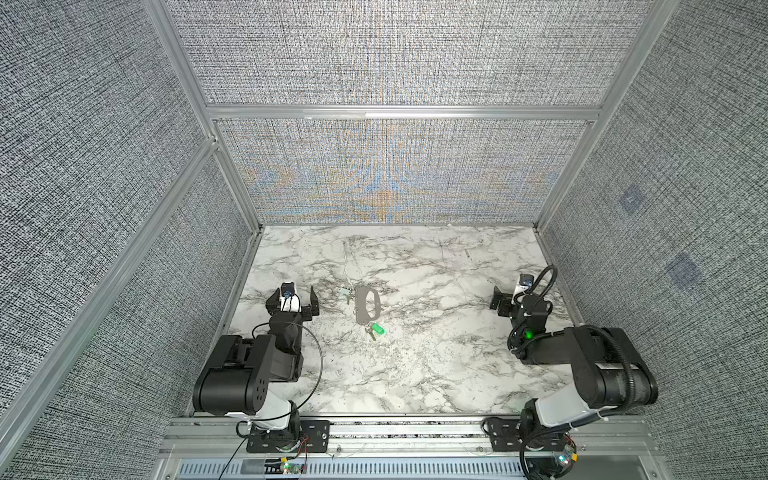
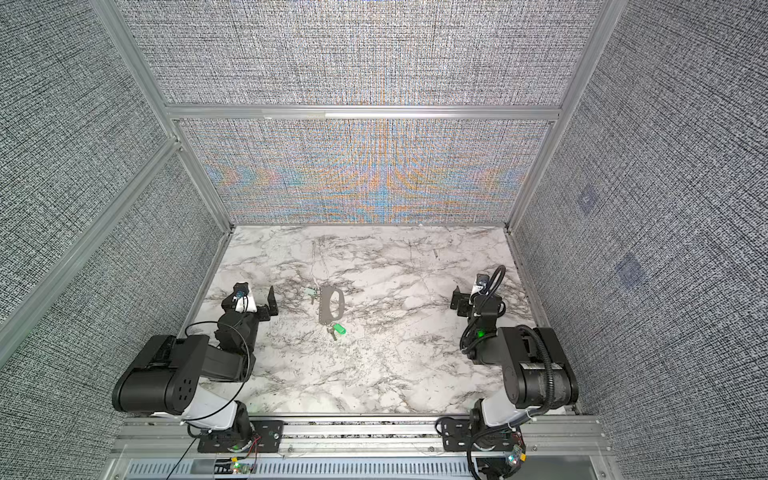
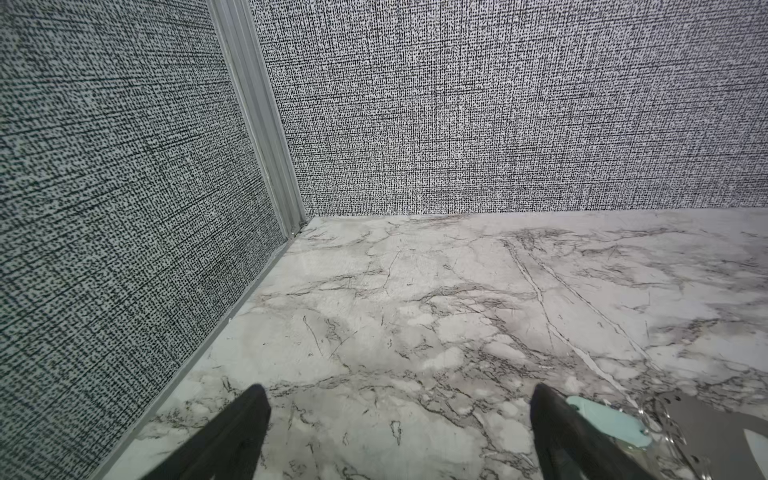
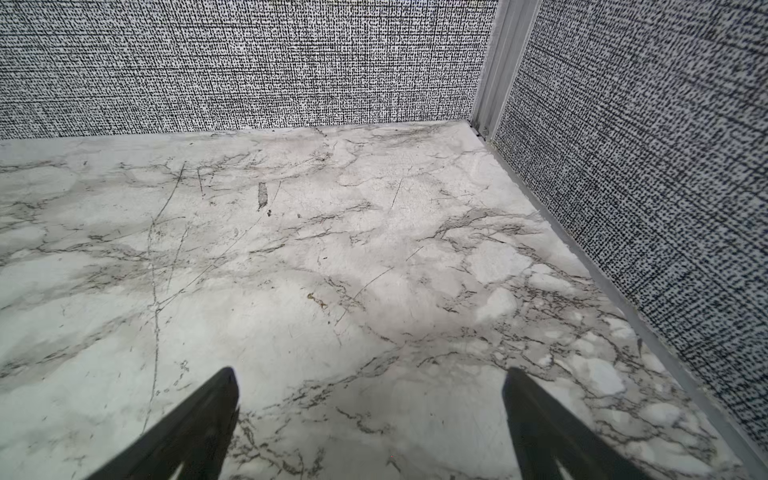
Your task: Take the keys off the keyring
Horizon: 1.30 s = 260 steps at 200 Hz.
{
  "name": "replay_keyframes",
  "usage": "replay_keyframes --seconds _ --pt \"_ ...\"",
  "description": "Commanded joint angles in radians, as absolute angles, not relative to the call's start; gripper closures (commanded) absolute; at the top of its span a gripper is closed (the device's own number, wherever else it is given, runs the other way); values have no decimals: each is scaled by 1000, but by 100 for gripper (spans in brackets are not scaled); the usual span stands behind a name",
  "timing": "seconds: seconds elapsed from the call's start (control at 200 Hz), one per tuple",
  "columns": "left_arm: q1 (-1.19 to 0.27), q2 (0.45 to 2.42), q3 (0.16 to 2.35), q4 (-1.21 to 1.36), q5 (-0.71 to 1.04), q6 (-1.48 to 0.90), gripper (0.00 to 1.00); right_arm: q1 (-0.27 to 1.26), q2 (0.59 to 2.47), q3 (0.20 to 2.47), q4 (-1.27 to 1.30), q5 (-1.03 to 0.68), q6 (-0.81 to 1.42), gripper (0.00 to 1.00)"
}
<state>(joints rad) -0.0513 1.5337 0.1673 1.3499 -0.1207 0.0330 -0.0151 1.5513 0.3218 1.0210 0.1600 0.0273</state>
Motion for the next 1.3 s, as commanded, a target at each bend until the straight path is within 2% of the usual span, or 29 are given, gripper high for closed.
replay_keyframes --seconds 0.0,1.096,1.161,1.296 --pt "-51 1533 168 1351 -115 32 1 -15 1547 319 1035 160 37 1" --pt "-49 1531 171 1345 -114 32 1 16 1544 290 1089 192 2 1" --pt "-51 1527 167 1356 -156 27 1 21 1524 283 1094 215 2 1" --pt "-56 1421 152 1298 -248 7 1 47 1401 359 862 207 -31 1"
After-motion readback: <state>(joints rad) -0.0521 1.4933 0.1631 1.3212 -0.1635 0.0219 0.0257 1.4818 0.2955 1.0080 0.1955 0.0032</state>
